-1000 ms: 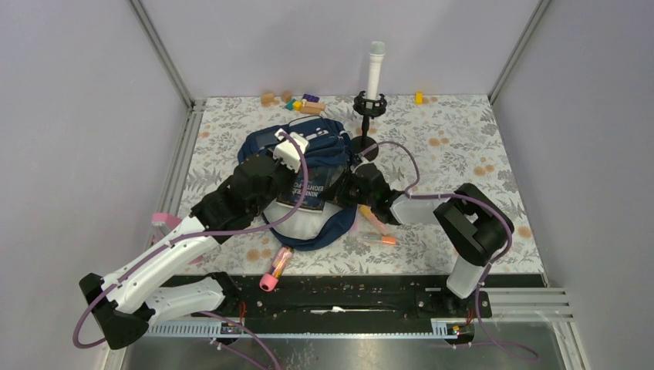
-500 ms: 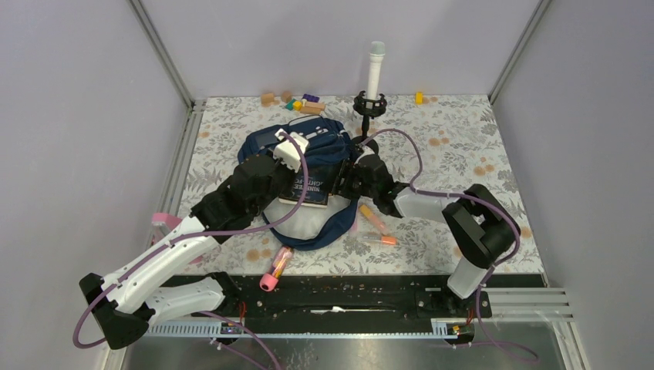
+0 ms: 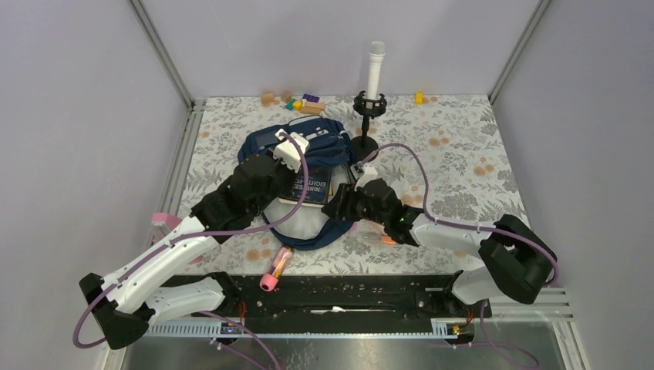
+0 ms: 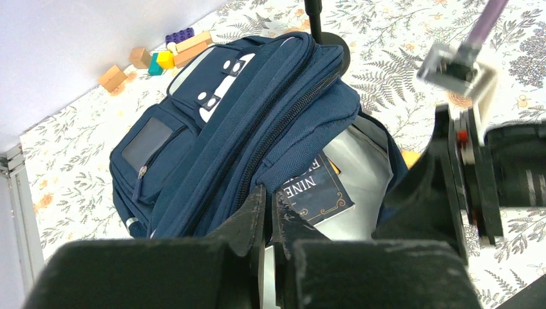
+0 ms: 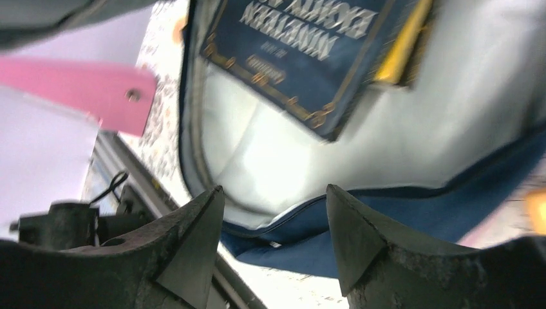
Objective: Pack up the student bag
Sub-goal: Place the book in the student bag, then zip the student bag at the center of the board.
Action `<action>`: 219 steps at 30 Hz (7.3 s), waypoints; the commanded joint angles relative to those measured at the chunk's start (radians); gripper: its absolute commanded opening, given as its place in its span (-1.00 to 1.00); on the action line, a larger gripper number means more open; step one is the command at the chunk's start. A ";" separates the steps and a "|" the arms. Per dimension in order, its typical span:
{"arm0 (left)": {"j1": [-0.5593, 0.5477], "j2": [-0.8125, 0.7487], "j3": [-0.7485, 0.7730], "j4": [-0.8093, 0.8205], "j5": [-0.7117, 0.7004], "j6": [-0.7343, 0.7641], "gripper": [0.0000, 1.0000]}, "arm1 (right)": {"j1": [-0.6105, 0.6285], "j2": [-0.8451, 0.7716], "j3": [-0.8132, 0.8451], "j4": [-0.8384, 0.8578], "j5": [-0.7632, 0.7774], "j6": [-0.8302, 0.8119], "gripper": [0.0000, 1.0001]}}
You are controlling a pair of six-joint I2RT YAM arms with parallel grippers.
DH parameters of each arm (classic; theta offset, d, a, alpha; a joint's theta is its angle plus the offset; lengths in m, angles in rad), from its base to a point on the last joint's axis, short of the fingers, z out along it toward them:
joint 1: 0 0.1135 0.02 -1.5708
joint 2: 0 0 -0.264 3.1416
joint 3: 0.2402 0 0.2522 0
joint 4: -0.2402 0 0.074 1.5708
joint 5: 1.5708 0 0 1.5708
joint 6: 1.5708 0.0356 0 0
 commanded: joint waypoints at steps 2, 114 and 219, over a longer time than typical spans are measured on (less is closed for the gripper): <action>-0.007 -0.028 0.018 0.154 -0.010 0.010 -1.00 | 0.118 -0.008 0.003 0.071 0.060 -0.016 0.22; 0.423 -0.079 -0.146 -0.165 -0.031 -0.229 0.98 | 0.223 0.048 -0.232 0.316 0.302 0.631 0.82; 0.637 0.427 -0.245 0.135 0.442 -0.437 -1.00 | -0.428 0.231 -0.058 0.435 -0.135 0.415 -1.00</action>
